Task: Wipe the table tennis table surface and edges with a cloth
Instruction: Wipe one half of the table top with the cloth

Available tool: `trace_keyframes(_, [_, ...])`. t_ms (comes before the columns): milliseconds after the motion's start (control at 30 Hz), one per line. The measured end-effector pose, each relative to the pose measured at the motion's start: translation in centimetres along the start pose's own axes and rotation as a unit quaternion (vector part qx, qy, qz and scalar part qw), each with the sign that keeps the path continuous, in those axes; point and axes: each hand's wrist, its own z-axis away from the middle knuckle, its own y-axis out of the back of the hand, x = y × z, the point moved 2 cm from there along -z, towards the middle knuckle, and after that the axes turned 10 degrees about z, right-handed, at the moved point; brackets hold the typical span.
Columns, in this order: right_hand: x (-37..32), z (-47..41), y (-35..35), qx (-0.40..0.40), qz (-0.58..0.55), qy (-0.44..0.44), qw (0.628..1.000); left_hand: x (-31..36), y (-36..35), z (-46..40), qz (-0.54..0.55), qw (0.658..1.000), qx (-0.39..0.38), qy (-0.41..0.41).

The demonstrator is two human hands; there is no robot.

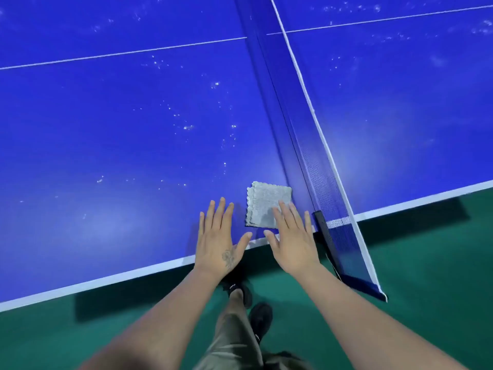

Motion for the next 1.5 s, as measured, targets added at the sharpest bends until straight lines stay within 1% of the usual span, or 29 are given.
trace_keyframes(133, [-0.6,-2.9,-1.2,0.019,0.022,-0.012,0.999,-2.1,-0.4,-1.9,-0.029,0.999,0.026,-0.001])
trace_keyframes(233, [-1.2,-4.6,-1.7,0.028,0.024,-0.016,0.999,-3.0,-0.9,-3.5,-0.050,0.998,0.019,-0.016])
trace_keyframes(300, [-1.5,-5.2,-2.2,0.041,0.036,-0.012,0.998,-3.7,-1.0,-4.5,-0.064,0.997,0.029,-0.022])
trace_keyframes(367, [-1.9,-5.5,-2.5,0.049,0.052,-0.034,0.997,-4.3,-0.9,-5.0,-0.078,0.996,0.030,-0.009])
trace_keyframes(500, [-3.1,-6.4,-2.8,0.053,0.047,-0.114,0.991,-5.0,-1.5,-5.3,-0.102,0.994,0.026,0.004])
trace_keyframes(733, [-4.5,-7.2,-4.6,0.029,0.043,-0.153,0.987,-5.9,-2.8,-5.3,-0.149,0.989,-0.001,0.022])
trace_keyframes(933, [-3.7,-7.3,-5.3,0.047,0.043,-0.138,0.988,-5.8,-2.7,-5.4,-0.160,0.987,-0.011,0.030])
trace_keyframes(1033, [-2.1,-8.3,-5.3,0.060,0.024,-0.171,0.983,-5.7,-2.6,-5.4,-0.155,0.988,-0.010,0.028])
trace_keyframes(1167, [0.9,-10.6,-4.6,0.056,0.009,-0.204,0.977,-5.8,-2.6,-5.3,-0.158,0.987,-0.012,0.029])
trace_keyframes(1300, [1.9,-13.8,-3.7,0.054,0.003,-0.187,0.981,-5.6,-2.6,-5.3,-0.165,0.986,-0.006,0.029])
trace_keyframes(1500, [-1.0,-18.2,-2.7,0.080,0.013,-0.137,0.987,-5.7,-2.5,-5.3,-0.160,0.987,0.005,0.019])
